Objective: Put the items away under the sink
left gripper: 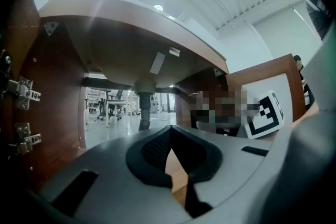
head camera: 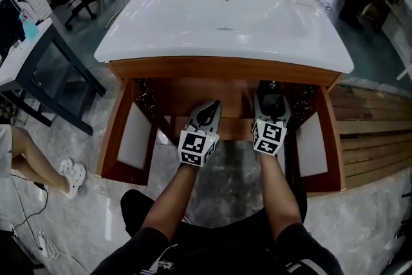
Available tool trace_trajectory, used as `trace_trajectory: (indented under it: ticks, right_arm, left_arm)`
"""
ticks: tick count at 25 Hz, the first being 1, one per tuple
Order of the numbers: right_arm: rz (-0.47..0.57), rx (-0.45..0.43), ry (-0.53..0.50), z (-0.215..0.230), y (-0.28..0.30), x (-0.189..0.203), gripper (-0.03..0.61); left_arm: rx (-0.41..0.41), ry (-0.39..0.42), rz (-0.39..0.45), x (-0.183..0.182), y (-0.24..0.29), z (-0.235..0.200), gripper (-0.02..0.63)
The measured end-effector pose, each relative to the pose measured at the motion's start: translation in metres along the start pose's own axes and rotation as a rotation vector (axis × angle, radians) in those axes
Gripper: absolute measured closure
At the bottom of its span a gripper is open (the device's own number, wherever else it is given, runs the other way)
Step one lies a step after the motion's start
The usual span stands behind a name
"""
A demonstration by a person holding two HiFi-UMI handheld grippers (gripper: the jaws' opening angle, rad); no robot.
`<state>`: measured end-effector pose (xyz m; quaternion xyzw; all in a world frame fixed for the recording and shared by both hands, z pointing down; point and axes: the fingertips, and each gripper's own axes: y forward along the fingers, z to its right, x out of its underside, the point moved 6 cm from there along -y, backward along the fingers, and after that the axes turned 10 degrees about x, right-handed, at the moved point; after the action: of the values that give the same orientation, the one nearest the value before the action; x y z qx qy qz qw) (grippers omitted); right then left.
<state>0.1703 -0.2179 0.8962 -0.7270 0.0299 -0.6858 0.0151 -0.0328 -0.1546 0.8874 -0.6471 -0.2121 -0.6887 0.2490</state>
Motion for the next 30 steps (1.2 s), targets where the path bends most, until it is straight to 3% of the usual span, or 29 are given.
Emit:
trace_trajectory:
  ticks: [4, 8, 11, 14, 18, 23, 30]
  right_arm:
    - [0.014, -0.021, -0.051, -0.002, -0.032, -0.016, 0.212]
    - [-0.013, -0.061, -0.078, -0.012, -0.059, -0.053, 0.218]
    - [-0.049, -0.065, -0.079, -0.020, -0.078, -0.091, 0.326]
    - [-0.091, -0.057, -0.087, -0.027, -0.098, -0.140, 0.441]
    - [-0.131, -0.059, -0.063, -0.033, -0.128, -0.219, 0.541]
    - [-0.133, -0.122, -0.048, -0.038, -0.151, -0.335, 0.555]
    - [-0.157, -0.161, -0.019, -0.026, -0.164, -0.439, 0.555]
  left_arm:
    - [0.001, -0.032, -0.014, -0.003, -0.010, 0.002, 0.607]
    - [0.037, 0.032, -0.057, -0.040, -0.027, 0.018, 0.607]
    - [0.026, -0.006, -0.077, -0.078, -0.044, 0.024, 0.607]
    - [0.010, -0.063, -0.089, -0.127, -0.062, 0.025, 0.607]
    - [0.011, -0.110, -0.114, -0.206, -0.084, 0.031, 0.607]
    - [-0.002, -0.134, -0.135, -0.307, -0.099, 0.034, 0.607]
    - [-0.030, -0.008, -0.162, -0.423, -0.105, 0.021, 0.607]
